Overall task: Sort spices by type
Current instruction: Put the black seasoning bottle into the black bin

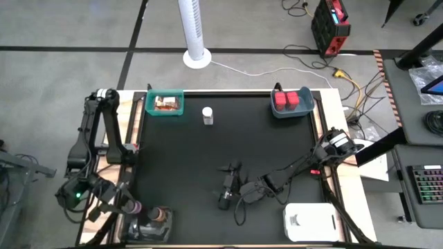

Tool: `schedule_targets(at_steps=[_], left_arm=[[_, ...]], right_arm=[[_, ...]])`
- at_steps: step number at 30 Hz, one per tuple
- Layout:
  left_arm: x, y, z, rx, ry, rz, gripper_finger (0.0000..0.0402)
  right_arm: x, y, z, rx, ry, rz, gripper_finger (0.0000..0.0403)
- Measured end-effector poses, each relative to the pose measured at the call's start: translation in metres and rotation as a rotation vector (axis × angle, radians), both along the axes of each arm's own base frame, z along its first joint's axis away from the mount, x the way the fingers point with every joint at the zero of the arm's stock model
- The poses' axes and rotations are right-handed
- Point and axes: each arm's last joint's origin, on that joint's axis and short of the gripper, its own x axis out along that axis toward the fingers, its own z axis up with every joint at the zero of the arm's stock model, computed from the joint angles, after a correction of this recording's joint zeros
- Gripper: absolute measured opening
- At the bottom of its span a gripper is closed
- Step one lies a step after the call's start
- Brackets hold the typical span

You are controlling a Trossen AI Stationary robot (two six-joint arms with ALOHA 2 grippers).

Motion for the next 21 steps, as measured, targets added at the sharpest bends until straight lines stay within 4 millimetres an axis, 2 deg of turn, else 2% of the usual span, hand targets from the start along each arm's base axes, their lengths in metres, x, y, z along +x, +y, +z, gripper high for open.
schedule_targets(at_steps=[5,14,21], left_arm=[[0.001,0.009,-0.011,-0.003,-0.022,-0.012,0.0187],[0.001,0.002,-0.028,-0.05,-0.063,-0.034,0.0187],[0.003,0.009,-0.035,-0.044,-0.118,0.054,0.0187]], right_arm=[[0.0,0.0,0.0,0.013,-0.004,-0.003,0.0358],[0.001,-0.002,0.0,0.014,-0.005,-0.009,0.0358],[0.002,-0.005,0.0,0.013,-0.004,-0.015,0.0358]])
